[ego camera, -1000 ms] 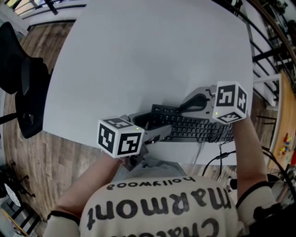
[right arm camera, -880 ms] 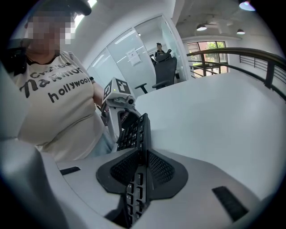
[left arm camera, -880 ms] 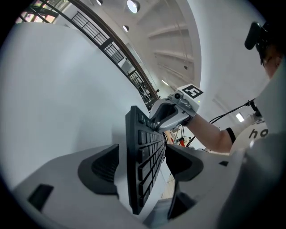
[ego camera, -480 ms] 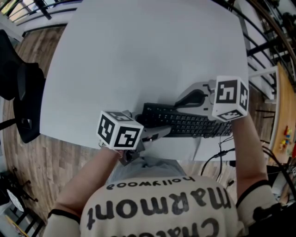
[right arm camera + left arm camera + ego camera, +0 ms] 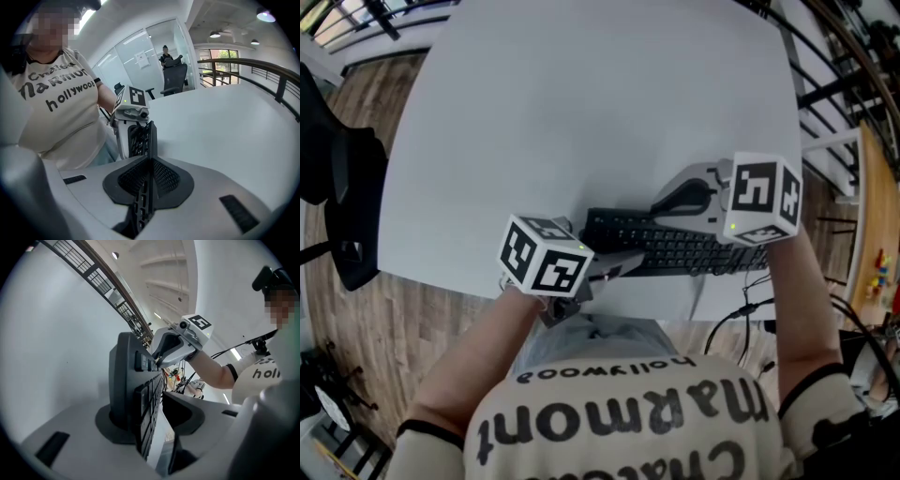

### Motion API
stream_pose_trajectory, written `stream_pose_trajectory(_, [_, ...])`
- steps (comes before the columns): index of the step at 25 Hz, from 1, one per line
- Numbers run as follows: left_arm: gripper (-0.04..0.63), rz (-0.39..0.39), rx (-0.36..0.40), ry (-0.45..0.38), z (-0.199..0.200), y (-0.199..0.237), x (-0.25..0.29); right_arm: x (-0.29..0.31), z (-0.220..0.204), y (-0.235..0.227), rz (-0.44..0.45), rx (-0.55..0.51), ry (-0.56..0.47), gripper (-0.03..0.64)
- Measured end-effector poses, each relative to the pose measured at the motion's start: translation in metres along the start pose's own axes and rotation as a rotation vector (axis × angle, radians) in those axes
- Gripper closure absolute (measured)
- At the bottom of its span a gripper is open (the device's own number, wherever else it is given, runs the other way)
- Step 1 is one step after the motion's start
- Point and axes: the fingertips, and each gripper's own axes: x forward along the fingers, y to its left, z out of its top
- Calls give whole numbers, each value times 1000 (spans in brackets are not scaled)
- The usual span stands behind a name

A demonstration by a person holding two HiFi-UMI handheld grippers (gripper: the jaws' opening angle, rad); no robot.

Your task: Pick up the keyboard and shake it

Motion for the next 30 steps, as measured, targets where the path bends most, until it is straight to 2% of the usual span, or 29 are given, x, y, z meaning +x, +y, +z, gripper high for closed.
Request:
stream_pose_trajectory(3, [426, -38, 1, 3, 0, 0, -1, 2, 1, 0, -8, -9, 8, 560])
stream_pose_trajectory(6, [436, -123, -5, -7, 0, -16, -1, -3, 0, 5, -20, -28, 8, 560])
stream_pose_trajectory(12, [457, -206, -94, 5, -4, -22, 6, -2, 0, 17, -22, -41, 18, 560])
stream_pose_trajectory(21, [506, -166, -106, -2, -5, -10, 3, 8, 7, 11, -62, -33, 46, 560])
stream_pose_trajectory(25, [509, -160, -155, 13, -6, -9, 2, 11, 6, 8, -107, -28, 59, 560])
stream_pose_trajectory(27, [514, -154, -175, 23, -5, -7, 2, 11, 13, 6, -111, -12, 17, 563])
stream_pose_trajectory(29, [515, -146, -166, 32, -3, -6, 3, 11, 38, 11, -81, 24, -108, 580])
stream_pose_trajectory(30, [515, -144, -157, 38, -3, -5, 3, 12, 48, 12, -86, 32, -134, 580])
